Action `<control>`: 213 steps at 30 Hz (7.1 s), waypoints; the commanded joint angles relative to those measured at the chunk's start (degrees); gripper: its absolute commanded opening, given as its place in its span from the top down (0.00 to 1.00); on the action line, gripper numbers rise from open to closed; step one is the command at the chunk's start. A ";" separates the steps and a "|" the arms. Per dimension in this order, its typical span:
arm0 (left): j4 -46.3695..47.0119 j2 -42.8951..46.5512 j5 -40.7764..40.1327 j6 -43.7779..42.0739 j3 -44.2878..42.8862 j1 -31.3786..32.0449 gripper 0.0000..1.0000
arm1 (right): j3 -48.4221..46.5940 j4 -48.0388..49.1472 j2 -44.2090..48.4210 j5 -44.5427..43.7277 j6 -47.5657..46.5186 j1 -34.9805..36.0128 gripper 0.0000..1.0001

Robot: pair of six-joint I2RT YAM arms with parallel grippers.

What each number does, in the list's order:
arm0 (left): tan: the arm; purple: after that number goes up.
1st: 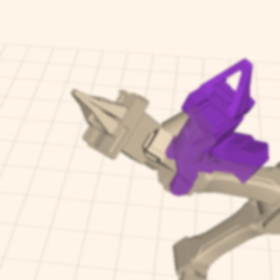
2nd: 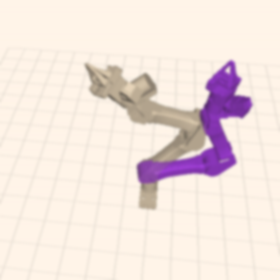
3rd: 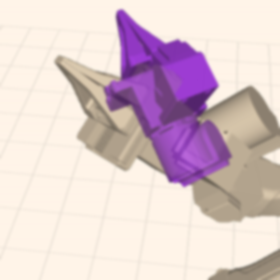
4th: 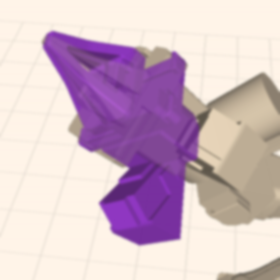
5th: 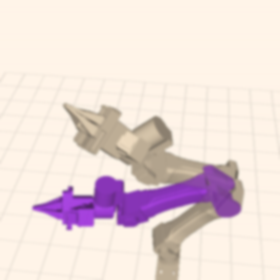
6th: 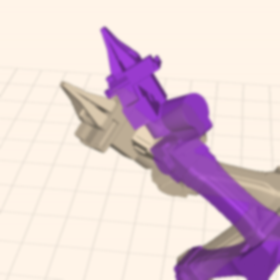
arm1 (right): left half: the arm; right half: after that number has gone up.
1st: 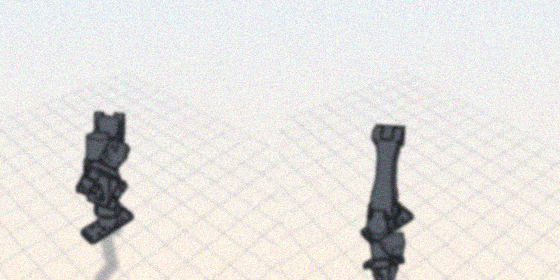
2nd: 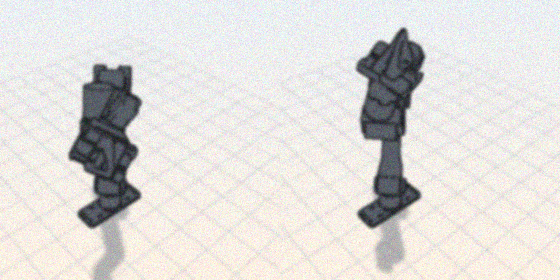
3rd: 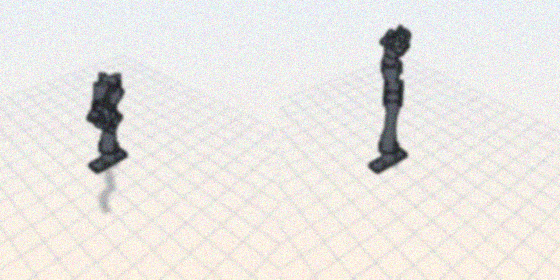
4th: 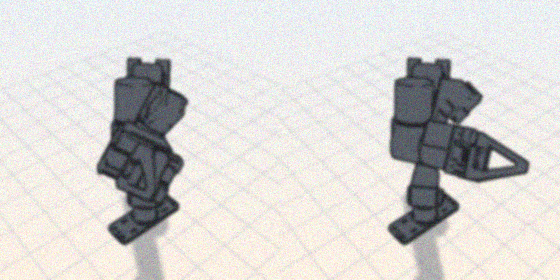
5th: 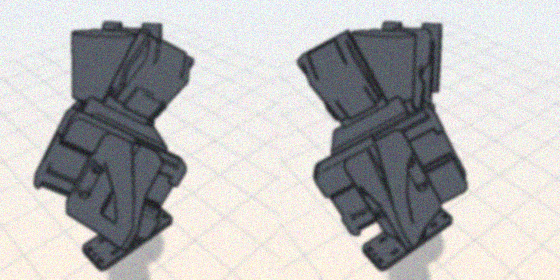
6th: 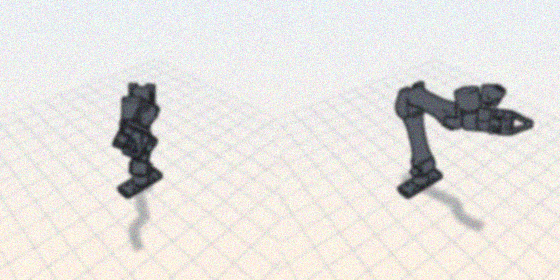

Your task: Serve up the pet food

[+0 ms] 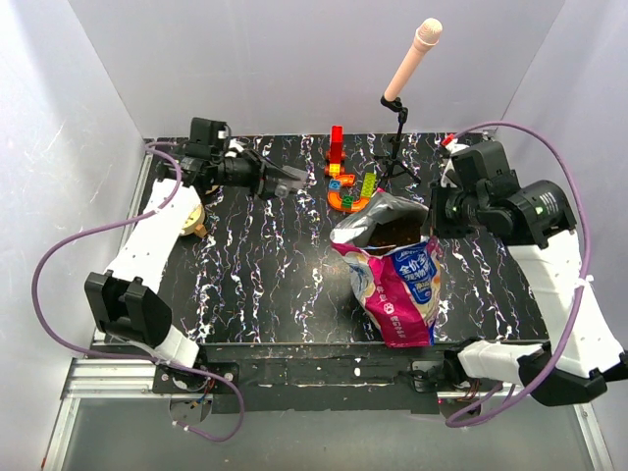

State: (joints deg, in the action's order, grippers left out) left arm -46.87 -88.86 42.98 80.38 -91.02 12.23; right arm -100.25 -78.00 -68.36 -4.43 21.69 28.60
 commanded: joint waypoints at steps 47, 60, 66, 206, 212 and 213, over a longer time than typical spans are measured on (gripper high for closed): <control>-9.20 -3.86 1.95 9.79 7.61 24.68 1.00 | -1.36 26.93 -0.64 17.44 -6.40 9.28 0.99; 41.13 -16.59 -17.68 -0.29 33.01 27.67 1.00 | -0.39 26.23 -0.55 19.36 -1.22 9.37 0.99; 67.23 -17.06 -12.23 -9.79 38.72 27.94 1.00 | 1.80 24.30 1.91 17.00 -1.04 9.28 0.99; 71.90 16.89 -0.27 0.20 26.61 19.95 1.00 | -3.99 12.79 6.30 -12.89 0.28 6.73 0.99; 68.58 10.47 0.17 -0.84 20.36 15.99 1.00 | -4.78 9.80 7.01 -10.78 -0.25 6.73 0.99; 68.58 9.42 0.00 -0.40 20.19 15.11 1.00 | -5.04 9.10 6.84 -10.00 -0.16 6.73 0.99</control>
State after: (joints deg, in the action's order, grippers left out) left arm 20.25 -78.61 43.59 79.13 -66.78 29.63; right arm -100.64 -78.81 -66.08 -14.72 21.89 35.62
